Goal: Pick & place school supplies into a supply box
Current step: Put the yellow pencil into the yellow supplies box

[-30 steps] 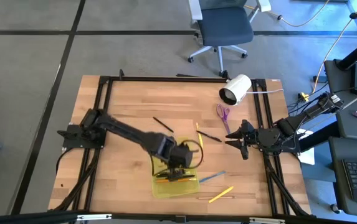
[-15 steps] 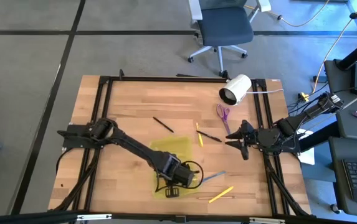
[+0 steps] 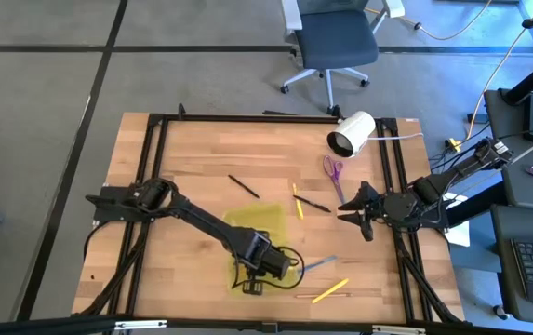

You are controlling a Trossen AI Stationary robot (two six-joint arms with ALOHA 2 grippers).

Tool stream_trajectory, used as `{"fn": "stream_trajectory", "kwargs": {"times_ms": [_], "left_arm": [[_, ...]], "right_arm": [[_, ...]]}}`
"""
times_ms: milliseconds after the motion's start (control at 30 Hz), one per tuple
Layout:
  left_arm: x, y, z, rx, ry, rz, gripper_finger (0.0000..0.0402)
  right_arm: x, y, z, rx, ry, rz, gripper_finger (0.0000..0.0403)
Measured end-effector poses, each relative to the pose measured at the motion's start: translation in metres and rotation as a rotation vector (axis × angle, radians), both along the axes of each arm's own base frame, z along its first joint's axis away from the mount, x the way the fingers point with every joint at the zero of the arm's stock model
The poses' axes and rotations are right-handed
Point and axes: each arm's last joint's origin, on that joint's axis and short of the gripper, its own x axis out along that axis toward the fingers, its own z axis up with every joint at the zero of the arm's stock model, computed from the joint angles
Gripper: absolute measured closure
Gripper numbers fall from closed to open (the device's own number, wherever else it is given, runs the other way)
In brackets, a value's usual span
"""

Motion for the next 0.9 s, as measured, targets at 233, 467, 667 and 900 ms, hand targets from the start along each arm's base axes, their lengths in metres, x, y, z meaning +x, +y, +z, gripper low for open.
{"fn": "stream_trajectory", "kwargs": {"times_ms": [233, 467, 667, 900], "left_arm": [[0.005, -0.002, -0.005, -0.006, -0.053, -0.026, 0.0383], [0.003, -0.001, -0.016, 0.017, -0.067, -0.110, 0.0382], [0.002, -0.001, -0.019, -0.009, -0.044, -0.012, 0.0382], [0.002, -0.003, -0.019, -0.094, -0.008, 0.062, 0.0382]], "right_arm": [[0.000, 0.000, 0.000, 0.001, 0.000, 0.000, 0.0253], [0.000, 0.000, 0.000, 0.001, 0.000, -0.001, 0.0253], [0.000, 0.000, 0.000, 0.001, 0.001, -0.001, 0.0253], [0.000, 0.000, 0.000, 0.000, 0.001, 0.000, 0.0253]]}}
